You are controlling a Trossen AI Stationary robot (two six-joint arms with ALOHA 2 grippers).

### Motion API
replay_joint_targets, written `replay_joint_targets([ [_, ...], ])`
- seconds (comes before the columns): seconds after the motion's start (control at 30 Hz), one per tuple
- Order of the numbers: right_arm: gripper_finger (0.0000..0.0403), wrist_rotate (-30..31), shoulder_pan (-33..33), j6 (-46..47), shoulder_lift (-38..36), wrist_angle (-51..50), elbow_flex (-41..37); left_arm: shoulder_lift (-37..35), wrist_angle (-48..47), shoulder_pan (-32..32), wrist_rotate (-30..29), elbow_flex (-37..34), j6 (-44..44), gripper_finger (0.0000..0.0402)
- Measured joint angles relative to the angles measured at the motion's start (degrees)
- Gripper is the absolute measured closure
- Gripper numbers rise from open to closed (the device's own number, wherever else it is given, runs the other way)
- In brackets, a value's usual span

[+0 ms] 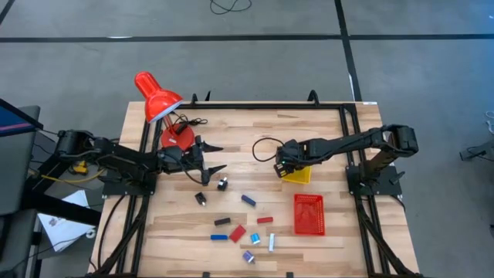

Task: Pick & Place Office items
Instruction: Put the white charger adapter into the yellow bin

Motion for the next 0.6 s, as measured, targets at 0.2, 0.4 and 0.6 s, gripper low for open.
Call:
replay_joint_targets([
  [0.2, 0.0273, 0.00, 0.00, -0.40, -0.16, -0.32, 0.04, 0.00, 0.00, 0.00, 0.00, 0.00, 0.00, 0.0096],
  [0.4, 0.0243, -0.95, -0.17, -1.89, -0.46, -1.10, 0.60, 0.00, -0.02, 0.00, 0.00, 0.00, 0.00, 0.0096],
  [0.6, 0.0182, -4.16, -0.17, -3.57, -0.46, -1.33, 1.03, 0.00, -0.02, 0.01, 0.00, 0.00, 0.00, 0.0094],
])
